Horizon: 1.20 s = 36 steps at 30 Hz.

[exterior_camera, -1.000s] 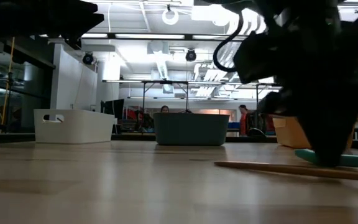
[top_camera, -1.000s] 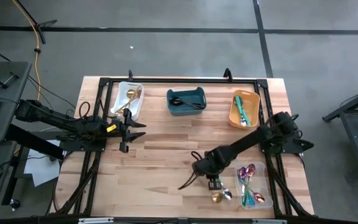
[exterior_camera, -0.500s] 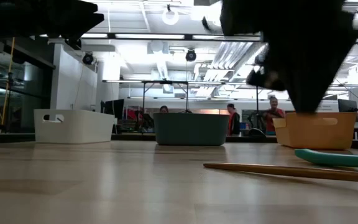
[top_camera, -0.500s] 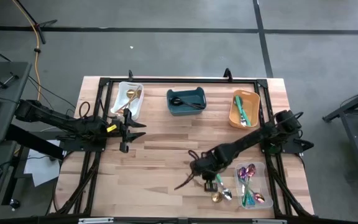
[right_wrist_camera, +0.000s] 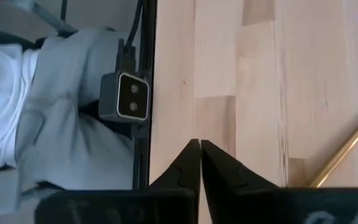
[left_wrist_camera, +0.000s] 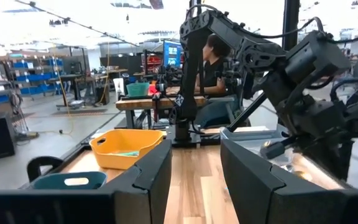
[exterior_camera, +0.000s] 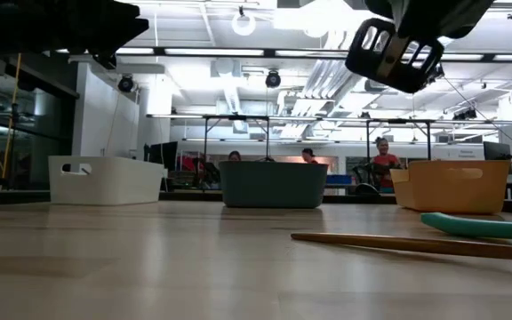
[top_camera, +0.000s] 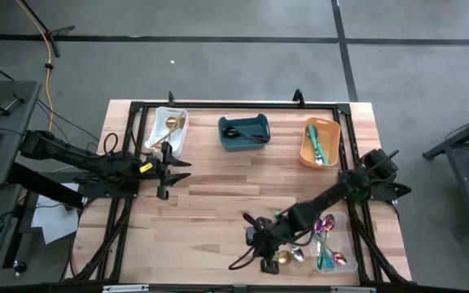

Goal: Sort silverware by color (type)
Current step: Put the gold spoon into the white bin

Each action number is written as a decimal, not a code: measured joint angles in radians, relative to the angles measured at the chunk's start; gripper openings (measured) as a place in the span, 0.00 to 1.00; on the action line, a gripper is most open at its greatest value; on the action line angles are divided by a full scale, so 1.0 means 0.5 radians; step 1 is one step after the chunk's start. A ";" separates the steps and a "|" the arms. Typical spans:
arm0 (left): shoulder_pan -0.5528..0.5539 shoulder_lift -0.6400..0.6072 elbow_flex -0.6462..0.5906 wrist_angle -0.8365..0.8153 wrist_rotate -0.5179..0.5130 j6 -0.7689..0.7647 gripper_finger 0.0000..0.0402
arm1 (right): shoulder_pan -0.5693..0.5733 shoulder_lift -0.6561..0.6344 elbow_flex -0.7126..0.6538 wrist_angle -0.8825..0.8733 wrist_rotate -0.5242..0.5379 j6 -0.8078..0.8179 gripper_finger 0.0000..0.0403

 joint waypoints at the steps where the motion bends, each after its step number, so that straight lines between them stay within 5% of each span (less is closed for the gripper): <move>1: 0.000 0.000 0.000 0.004 -0.002 0.032 0.33 | 0.002 0.000 0.000 0.002 0.016 0.023 0.03; 14: 0.000 0.000 0.000 0.030 -0.023 0.160 0.33 | 0.017 0.037 0.071 0.030 0.088 -0.029 0.49; 23: 0.000 0.000 0.000 0.029 -0.023 0.159 0.33 | 0.079 0.280 0.445 -0.854 0.216 0.061 0.52; 36: 0.000 0.000 0.000 0.012 -0.023 0.051 0.33 | 0.176 0.426 0.367 -0.886 0.132 0.804 0.52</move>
